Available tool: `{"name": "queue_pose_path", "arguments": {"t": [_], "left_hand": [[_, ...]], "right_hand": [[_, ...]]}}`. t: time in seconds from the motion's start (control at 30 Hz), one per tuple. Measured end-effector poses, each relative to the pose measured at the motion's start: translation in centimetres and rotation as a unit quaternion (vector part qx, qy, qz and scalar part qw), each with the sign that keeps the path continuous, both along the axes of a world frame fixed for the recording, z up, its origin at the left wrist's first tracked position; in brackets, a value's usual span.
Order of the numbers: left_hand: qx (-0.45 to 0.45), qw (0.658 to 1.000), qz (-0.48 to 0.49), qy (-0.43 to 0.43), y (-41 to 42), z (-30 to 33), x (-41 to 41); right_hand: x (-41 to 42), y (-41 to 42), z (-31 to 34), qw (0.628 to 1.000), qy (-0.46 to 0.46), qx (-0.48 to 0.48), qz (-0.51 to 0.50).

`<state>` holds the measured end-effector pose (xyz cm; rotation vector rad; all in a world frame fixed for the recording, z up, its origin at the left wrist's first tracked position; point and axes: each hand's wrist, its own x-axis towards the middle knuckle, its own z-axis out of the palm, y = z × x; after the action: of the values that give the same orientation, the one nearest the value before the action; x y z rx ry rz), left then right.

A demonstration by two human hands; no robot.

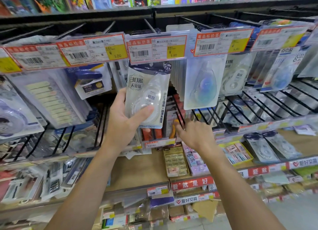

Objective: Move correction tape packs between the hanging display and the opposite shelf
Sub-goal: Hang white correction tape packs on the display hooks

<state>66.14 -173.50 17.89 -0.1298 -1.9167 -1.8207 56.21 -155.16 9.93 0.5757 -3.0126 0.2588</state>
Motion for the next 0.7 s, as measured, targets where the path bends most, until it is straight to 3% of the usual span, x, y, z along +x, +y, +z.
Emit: {"name": "queue_pose_path", "arguments": {"t": [0.7], "left_hand": [[-0.007, 0.998, 0.033, 0.059, 0.8, 0.6, -1.1]], "right_hand": [[-0.1, 0.1, -0.6, 0.999, 0.034, -0.037, 0.001]]}}
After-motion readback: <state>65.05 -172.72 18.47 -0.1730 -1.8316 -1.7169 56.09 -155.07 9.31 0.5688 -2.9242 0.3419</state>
